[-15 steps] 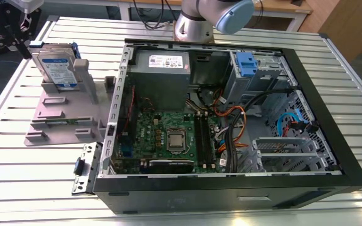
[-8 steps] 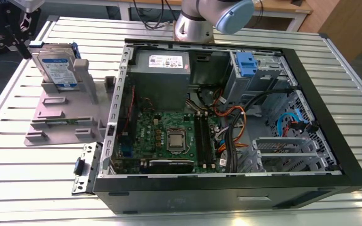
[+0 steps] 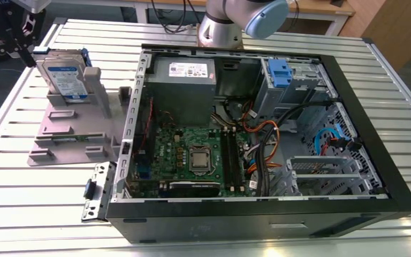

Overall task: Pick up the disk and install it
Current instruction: 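Pick up the disk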

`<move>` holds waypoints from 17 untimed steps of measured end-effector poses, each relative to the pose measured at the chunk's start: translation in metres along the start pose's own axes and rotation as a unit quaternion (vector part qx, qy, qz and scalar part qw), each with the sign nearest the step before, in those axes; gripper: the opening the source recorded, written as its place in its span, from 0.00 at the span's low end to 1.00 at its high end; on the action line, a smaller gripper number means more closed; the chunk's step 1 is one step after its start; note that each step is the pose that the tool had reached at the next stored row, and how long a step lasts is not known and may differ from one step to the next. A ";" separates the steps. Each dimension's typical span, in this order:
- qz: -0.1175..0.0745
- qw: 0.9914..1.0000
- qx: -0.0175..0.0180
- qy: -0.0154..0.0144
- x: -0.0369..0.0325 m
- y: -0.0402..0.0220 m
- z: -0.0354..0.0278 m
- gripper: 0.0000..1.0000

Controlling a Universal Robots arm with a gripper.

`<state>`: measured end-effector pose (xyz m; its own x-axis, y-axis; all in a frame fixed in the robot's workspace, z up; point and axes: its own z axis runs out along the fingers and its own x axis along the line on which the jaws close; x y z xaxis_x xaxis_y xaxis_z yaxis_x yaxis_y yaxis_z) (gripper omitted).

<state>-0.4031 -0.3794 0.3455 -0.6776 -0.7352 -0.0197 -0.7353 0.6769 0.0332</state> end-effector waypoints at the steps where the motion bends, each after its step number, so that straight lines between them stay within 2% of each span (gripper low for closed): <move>1: -0.002 1.000 0.000 0.000 0.0000 0.0000 0.0000 0.10; 17: -0.036 0.999 -0.001 0.001 0.0000 0.0000 0.0000 0.10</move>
<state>-0.4031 -0.3794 0.3455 -0.6230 -0.7820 -0.0196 -0.7821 0.6222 0.0331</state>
